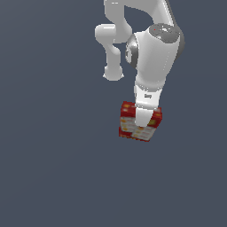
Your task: Pick up the object and move it to a goal position.
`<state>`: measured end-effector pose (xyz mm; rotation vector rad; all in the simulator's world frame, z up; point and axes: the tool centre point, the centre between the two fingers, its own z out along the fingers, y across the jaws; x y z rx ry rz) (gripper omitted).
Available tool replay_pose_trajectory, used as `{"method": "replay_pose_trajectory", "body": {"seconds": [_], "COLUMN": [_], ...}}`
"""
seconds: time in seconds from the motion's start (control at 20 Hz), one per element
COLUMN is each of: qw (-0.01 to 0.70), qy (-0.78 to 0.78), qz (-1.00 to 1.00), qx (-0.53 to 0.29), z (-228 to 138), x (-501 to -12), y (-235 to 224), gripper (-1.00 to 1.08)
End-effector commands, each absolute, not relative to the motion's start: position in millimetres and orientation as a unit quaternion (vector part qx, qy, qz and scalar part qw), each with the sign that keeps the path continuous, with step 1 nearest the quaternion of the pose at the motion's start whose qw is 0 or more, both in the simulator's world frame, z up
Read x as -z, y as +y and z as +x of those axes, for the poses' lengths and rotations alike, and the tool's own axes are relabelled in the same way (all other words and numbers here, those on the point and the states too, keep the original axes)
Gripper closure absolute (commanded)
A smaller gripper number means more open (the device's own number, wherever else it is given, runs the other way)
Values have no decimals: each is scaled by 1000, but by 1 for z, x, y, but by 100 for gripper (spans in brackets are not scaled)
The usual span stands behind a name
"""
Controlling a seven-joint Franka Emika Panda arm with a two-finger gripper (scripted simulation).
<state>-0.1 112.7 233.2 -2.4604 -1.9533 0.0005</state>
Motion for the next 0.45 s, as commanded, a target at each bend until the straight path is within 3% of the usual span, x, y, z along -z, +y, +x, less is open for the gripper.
{"method": "replay_pose_trajectory", "body": {"seconds": [0.0,0.4], "qw": [0,0], "qy": [-621,-621], "qz": [-784,-784], "qx": [0,0], "z": [2,6], "x": [-239,-244], "y": [129,148], "gripper": [108,108]}}
